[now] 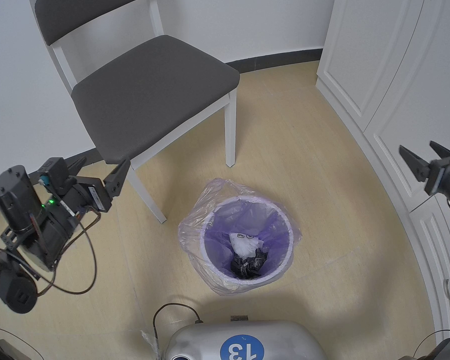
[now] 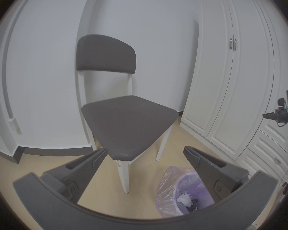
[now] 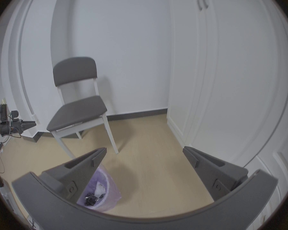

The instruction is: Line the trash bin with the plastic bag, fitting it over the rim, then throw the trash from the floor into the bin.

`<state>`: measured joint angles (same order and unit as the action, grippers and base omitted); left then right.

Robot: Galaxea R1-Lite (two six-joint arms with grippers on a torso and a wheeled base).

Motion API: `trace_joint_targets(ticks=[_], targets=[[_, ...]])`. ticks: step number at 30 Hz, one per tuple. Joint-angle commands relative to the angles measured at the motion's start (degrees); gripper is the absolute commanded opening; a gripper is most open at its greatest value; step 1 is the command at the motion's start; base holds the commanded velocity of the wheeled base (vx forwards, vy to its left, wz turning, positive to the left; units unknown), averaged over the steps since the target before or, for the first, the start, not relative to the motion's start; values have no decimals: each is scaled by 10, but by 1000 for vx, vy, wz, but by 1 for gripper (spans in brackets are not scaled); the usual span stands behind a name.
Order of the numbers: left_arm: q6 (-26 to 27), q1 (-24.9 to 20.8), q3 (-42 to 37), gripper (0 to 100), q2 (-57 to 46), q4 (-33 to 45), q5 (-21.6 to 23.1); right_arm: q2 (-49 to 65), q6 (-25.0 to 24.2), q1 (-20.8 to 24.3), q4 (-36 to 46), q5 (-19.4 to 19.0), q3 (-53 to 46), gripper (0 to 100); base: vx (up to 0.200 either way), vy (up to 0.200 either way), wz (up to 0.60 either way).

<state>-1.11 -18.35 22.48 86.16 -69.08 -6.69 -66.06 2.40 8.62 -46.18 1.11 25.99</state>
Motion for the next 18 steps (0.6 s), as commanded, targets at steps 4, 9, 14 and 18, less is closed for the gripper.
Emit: trace_joint_targets(ticks=[4, 9, 14, 18], targets=[[15, 20, -67, 100, -350, 212, -28, 436, -41, -11, 176, 3, -135, 100, 0, 0, 0], [0, 82, -93, 100, -476, 325, -19, 556, -95, -59, 326, -30, -114, 100, 0, 0, 0], [-8, 152, -75, 100, -574, 411, -7, 651, -116, -87, 376, -86, -125, 100, 0, 0, 0], [-8, 183, -50, 100, -648, 492, 14, 661, -124, -86, 382, -81, -143, 100, 0, 0, 0]])
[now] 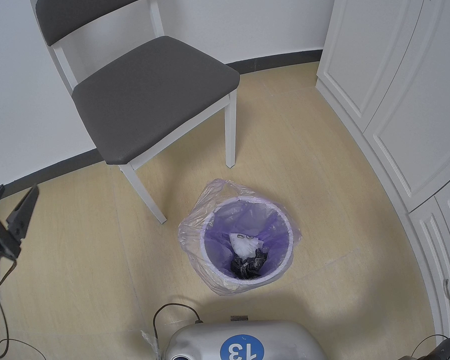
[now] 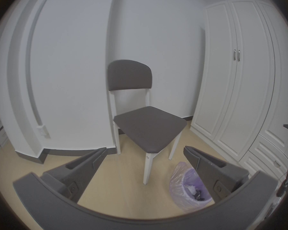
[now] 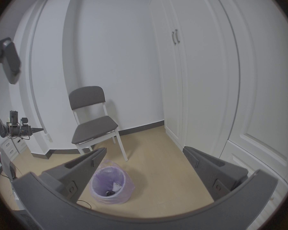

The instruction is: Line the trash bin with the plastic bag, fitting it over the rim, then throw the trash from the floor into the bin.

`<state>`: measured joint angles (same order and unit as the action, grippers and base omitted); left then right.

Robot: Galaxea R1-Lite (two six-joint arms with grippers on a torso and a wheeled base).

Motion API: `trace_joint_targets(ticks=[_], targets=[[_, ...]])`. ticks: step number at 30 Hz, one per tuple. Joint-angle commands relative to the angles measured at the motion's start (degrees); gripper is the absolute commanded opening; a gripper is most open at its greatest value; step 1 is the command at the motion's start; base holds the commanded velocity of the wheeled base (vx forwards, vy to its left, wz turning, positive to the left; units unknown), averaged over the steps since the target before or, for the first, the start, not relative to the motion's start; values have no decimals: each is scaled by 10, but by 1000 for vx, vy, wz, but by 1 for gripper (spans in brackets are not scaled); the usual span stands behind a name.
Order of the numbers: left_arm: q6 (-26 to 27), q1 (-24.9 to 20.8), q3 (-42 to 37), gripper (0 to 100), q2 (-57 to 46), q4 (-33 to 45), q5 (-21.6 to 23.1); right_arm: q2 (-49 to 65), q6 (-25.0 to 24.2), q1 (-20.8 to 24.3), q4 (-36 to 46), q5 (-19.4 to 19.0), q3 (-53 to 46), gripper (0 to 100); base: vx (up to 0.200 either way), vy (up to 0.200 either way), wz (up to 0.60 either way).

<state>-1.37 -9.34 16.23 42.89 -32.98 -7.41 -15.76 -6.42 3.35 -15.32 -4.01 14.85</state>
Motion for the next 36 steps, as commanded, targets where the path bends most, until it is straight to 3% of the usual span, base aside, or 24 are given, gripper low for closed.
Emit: trace_joint_targets(ticks=[1, 5, 8, 10, 13, 15, 16, 18, 22, 23, 24, 31, 34, 36], targets=[[-6, 102, 24, 100, -249, 175, 30, 158, -37, -34, 73, -30, -38, 100, 0, 0, 0], [-6, 105, 58, 100, -365, 337, 80, 158, -26, -33, 72, -28, -78, 100, 0, 0, 0], [-4, 93, 65, 100, -429, 438, 80, 158, -7, -34, 65, -26, -104, 100, 0, 0, 0], [-9, 93, 60, 100, -429, 463, 53, 158, 1, -34, 50, -25, -117, 100, 0, 0, 0], [-21, 93, 34, 100, -429, 458, 10, 158, 9, -34, 20, -11, -139, 100, 0, 0, 0], [-15, 93, -55, 100, -429, 396, -30, 158, 22, -34, 9, 24, -148, 100, 0, 0, 0], [-15, 93, -61, 100, -429, 391, -32, 158, 22, -34, 9, 26, -148, 100, 0, 0, 0], [8, 92, -162, 100, -428, 277, -45, 158, 25, -34, 17, 69, -148, 100, 0, 0, 0], [-13, 93, -155, 100, -429, 320, -16, 158, 27, -33, 97, 130, -148, 100, 0, 0, 0], [-21, 93, -156, 100, -428, 324, 43, 158, 22, -33, 117, 133, -148, 100, 0, 0, 0], [-15, 93, -160, 100, -427, 328, 67, 158, 19, -33, 114, 127, -148, 100, 0, 0, 0], [6, 92, -162, 100, -427, 326, 66, 158, 26, -33, 123, 110, -148, 100, 0, 0, 0], [-4, 93, -162, 100, -427, 325, 64, 158, 59, -33, 156, 61, -148, 100, 0, 0, 0], [-10, 93, -162, 100, -428, 324, 63, 158, 62, -33, 159, 52, -147, 100, 0, 0, 0]])
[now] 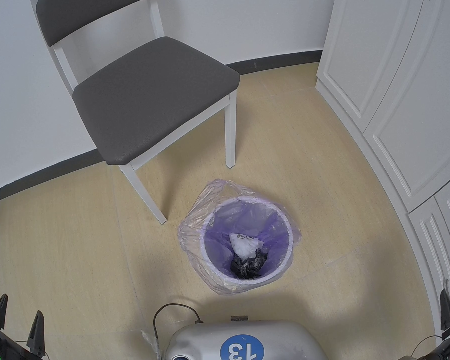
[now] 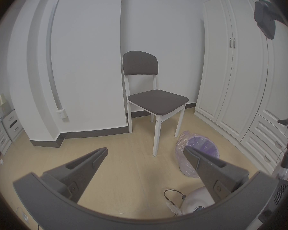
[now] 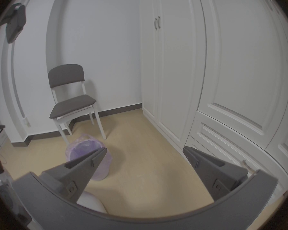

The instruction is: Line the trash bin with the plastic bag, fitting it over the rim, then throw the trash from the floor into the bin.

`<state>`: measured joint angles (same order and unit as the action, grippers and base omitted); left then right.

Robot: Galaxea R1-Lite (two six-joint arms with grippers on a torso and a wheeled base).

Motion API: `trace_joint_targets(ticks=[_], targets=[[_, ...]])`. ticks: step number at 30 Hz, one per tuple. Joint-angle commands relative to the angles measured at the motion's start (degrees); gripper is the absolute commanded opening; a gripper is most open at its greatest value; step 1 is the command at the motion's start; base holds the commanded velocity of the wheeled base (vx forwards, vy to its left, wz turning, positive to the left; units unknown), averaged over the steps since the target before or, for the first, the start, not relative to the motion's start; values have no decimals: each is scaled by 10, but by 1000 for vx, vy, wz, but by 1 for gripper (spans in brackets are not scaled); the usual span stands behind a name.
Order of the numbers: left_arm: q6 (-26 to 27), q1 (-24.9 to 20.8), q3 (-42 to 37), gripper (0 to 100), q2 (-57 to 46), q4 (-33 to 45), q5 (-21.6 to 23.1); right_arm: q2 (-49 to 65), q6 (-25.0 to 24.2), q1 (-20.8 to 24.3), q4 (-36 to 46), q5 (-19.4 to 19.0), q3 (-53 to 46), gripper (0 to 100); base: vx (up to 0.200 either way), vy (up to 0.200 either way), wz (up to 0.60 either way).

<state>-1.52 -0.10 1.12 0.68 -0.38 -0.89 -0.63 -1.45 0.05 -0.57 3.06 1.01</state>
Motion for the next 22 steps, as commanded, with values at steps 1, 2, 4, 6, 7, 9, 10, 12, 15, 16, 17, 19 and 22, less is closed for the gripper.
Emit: trace_joint_targets(ticks=[1, 2, 4, 6, 7, 9, 10, 12, 15, 16, 17, 19, 22], targets=[[-8, 2, -11, 100, -6, -1, -3, 6, 15, 0, 7, -19, -10, 100, 0, 0, 0], [-8, 2, -11, 100, -6, -1, -3, 6, 16, 0, 6, -20, -10, 100, 0, 0, 0], [-12, 3, -11, 100, -5, -1, -3, 6, 15, 0, 7, -21, -10, 100, 0, 0, 0], [-13, 3, -11, 100, -5, -1, -4, 6, 8, 0, 6, -17, -9, 100, 0, 0, 0], [-12, 2, -11, 100, -5, -1, -4, 6, 4, 0, 6, -9, -9, 100, 0, 0, 0], [-12, 1, -11, 100, -5, -1, -3, 6, 3, 0, 7, 12, -9, 100, 0, 0, 0], [-11, 1, -11, 100, -5, -1, -3, 6, 6, 0, 7, 12, -9, 100, 0, 0, 0], [-4, 1, -11, 100, -5, 0, -2, 6, 6, 0, 7, 7, -9, 100, 0, 0, 0], [11, 1, -11, 100, -5, 0, 1, 6, 0, 0, 7, 11, -9, 100, 0, 0, 0], [12, 1, -11, 100, -5, 0, 1, 6, -1, 0, 7, 11, -9, 100, 0, 0, 0], [12, 1, -11, 100, -5, 0, 1, 6, -2, 0, 7, 11, -9, 100, 0, 0, 0], [12, 1, -11, 100, -5, 0, 2, 6, -2, 0, 7, 11, -9, 100, 0, 0, 0], [12, 1, -11, 100, -5, 0, 2, 6, -1, 0, 7, 10, -9, 100, 0, 0, 0]])
